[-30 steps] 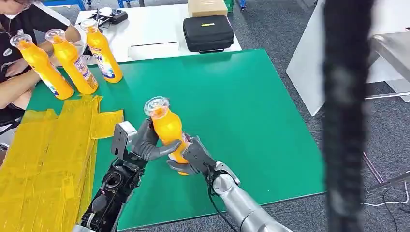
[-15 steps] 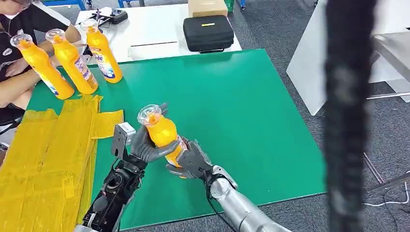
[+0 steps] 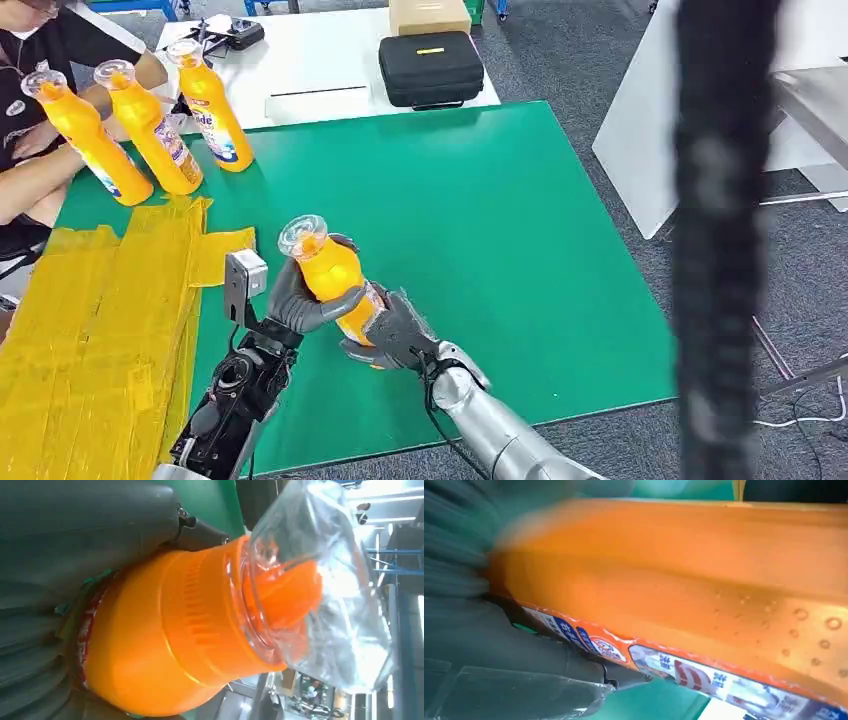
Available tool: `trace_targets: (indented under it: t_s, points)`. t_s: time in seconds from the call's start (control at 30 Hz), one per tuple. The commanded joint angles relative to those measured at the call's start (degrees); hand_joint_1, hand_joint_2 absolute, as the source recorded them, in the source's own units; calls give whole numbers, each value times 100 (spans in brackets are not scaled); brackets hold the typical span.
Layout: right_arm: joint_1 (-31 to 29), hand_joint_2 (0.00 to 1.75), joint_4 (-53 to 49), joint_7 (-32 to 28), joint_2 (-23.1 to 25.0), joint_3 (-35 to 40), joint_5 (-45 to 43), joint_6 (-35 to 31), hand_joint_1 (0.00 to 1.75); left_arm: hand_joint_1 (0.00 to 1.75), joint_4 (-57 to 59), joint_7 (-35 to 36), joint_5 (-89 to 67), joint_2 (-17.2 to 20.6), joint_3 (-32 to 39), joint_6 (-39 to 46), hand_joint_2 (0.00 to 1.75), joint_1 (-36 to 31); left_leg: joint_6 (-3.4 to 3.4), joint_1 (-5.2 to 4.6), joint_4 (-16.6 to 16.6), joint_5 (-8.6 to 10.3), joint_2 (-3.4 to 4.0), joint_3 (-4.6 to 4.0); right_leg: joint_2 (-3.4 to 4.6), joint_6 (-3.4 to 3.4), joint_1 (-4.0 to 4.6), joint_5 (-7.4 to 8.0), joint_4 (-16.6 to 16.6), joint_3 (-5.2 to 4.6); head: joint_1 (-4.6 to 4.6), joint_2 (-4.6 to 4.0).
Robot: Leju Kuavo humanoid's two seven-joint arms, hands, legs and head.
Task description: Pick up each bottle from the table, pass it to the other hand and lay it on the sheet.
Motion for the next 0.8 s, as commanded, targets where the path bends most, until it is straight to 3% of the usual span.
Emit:
trace_targets:
  t_s: [0.03,0.07,0.13,0.2,0.23,0.27,0.33,0.4,0.43,0.5,0.57,0.6,0.67,0.7,0.73,0.77,0.8]
  points:
    - [240,175,-1285,80,-304,-119,-258,80,65,175,-96,153,408,54,229,97,175,-156,-23,8,13,-21,0,27,-15,-3,8,-21,9,31,-2,0]
    - [367,175,-1617,80,-368,-142,-280,63,0,175,-200,117,404,55,326,343,175,-114,-20,6,10,-17,-2,22,-15,-3,7,-18,7,26,0,0]
    - [502,175,-1959,86,-453,-195,-236,-98,0,175,-372,33,398,54,491,669,175,-45,-16,5,5,-13,0,17,-10,-2,5,-12,2,20,2,0]
    - [725,175,-2460,116,-544,-309,-261,-218,0,175,-593,-195,-187,42,689,1723,175,13,-15,4,3,-12,10,15,0,-2,4,-8,0,16,-2,0]
    - [768,175,-2550,133,-566,-325,-277,-214,0,175,-627,-187,-183,64,713,1714,175,11,-20,7,8,-17,6,22,-9,-3,7,-16,4,25,-2,0]
    - [889,175,-2787,149,-583,-421,-306,-232,0,175,-683,-367,-815,83,791,2535,175,9,-24,8,12,-23,0,28,-17,-3,9,-23,8,33,2,0]
    - [1108,175,-3241,158,-673,-535,-362,-242,0,175,-694,-551,-1619,224,842,3407,175,-23,-19,6,5,-13,-4,20,-16,-3,6,-15,3,23,0,0]
    - [1298,175,-3670,174,-770,-633,-446,-235,0,175,-544,-621,-3316,408,852,4970,175,-79,-28,10,11,-25,-4,38,-21,-5,11,-27,8,42,0,0]
    - [1380,175,-3883,234,-828,-711,-488,-236,0,175,-570,-676,-3970,386,1141,5189,175,-48,-17,3,0,-10,-4,19,-14,-3,4,-12,0,20,0,0]
    - [1483,175,-4158,196,-942,-843,-813,-233,0,175,-1021,-1187,-6061,-64,2463,5189,175,84,-27,8,7,-27,3,43,-13,-5,9,-26,5,45,0,0]
    - [1547,175,-4324,190,-1037,-941,-946,-236,0,175,-1225,-1399,-7070,-259,3167,5189,175,52,-19,7,10,-20,12,21,0,-2,7,-15,4,22,-2,0]
    - [1565,175,-4397,168,-1079,-998,-1035,-303,0,175,-1717,-1321,-8470,-348,3486,5189,175,75,-13,6,9,-11,5,6,-4,-1,7,-8,2,8,0,0]
    - [1554,175,-4433,172,-1104,-1042,-1110,-304,0,175,-1776,-1118,-8917,-180,3355,5189,175,82,-21,9,22,-28,4,24,-10,-2,9,-26,13,29,0,0]
    - [1509,175,-4465,183,-1137,-1084,-1303,-296,0,175,-1659,560,-9416,1136,1971,5189,175,103,-20,9,17,-23,20,19,8,-3,8,-15,8,18,2,0]
    - [1468,175,-4474,201,-1159,-1110,-1442,-275,0,175,-1200,2621,-9416,2455,-24,5189,175,-384,-16,3,2,-11,26,13,17,-5,2,-4,1,7,0,0]
    - [1439,175,-4476,234,-1172,-1141,-1566,-227,0,175,-684,3761,-9416,3021,-1426,5189,175,-950,-35,10,17,-35,43,46,23,-10,10,-24,14,37,2,0]
    - [1427,175,-4477,291,-1199,-1184,-1782,-122,0,175,95,4734,-9416,3300,-3022,5189,175,-1616,-26,7,7,-1,-10,1,-27,-12,6,-10,13,5,0,0]
